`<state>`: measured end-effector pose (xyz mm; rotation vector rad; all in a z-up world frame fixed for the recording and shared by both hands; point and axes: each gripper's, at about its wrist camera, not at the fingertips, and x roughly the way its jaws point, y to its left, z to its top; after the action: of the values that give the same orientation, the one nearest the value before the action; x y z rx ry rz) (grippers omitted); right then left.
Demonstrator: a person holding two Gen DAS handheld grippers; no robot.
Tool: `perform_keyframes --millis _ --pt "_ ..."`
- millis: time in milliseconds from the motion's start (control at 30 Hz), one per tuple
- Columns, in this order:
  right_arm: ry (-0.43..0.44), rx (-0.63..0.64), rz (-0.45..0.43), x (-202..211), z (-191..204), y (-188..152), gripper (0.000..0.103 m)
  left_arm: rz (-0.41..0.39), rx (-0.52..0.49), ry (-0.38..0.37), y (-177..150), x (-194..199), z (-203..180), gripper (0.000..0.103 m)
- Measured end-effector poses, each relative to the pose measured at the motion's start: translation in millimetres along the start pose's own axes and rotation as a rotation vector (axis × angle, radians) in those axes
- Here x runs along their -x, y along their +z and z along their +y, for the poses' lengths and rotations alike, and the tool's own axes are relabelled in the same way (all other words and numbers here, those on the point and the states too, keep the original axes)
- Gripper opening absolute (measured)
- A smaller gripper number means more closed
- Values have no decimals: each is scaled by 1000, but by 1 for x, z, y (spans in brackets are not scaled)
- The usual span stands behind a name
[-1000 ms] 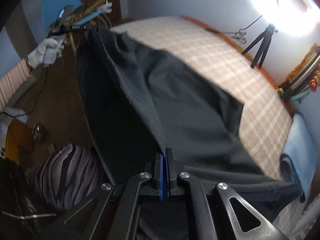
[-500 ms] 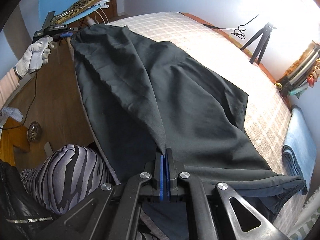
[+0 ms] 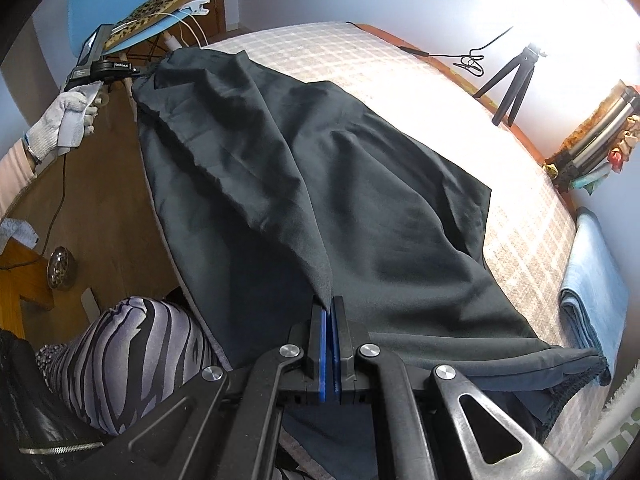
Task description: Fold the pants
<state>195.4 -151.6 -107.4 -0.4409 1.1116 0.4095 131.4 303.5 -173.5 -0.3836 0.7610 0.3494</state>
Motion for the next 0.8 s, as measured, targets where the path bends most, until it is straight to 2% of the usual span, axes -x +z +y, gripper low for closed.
perform_keyframes --millis 100,167,200,233,300,367,500,600,667,800 --pt "-1 -6 1 0 0 0 0 -2 -2 -58 12 6 5 0" --pt "2 -12 4 -1 -1 -1 0 43 1 -109 14 2 8 7" --pt "3 -13 6 -1 -1 -1 0 54 -2 -124 13 -1 8 21" --pt "3 -15 7 -2 -1 -1 0 73 -9 -143 13 -5 8 44" --pt "5 -16 10 -4 -1 -1 0 75 -27 -150 10 -11 6 57" --pt "6 -16 14 -5 0 0 0 82 -66 -140 10 -16 -6 57" --pt "3 -11 16 -6 1 0 1 117 -147 -64 8 -38 -21 56" --pt "-2 -17 22 -6 -1 -1 1 119 -193 -24 1 -46 -28 31" --pt "-5 -26 26 -7 -2 -2 1 102 -219 3 -3 -44 -32 26" --pt "-16 -33 33 -8 -3 -3 1 56 -280 40 5 -30 -41 25"
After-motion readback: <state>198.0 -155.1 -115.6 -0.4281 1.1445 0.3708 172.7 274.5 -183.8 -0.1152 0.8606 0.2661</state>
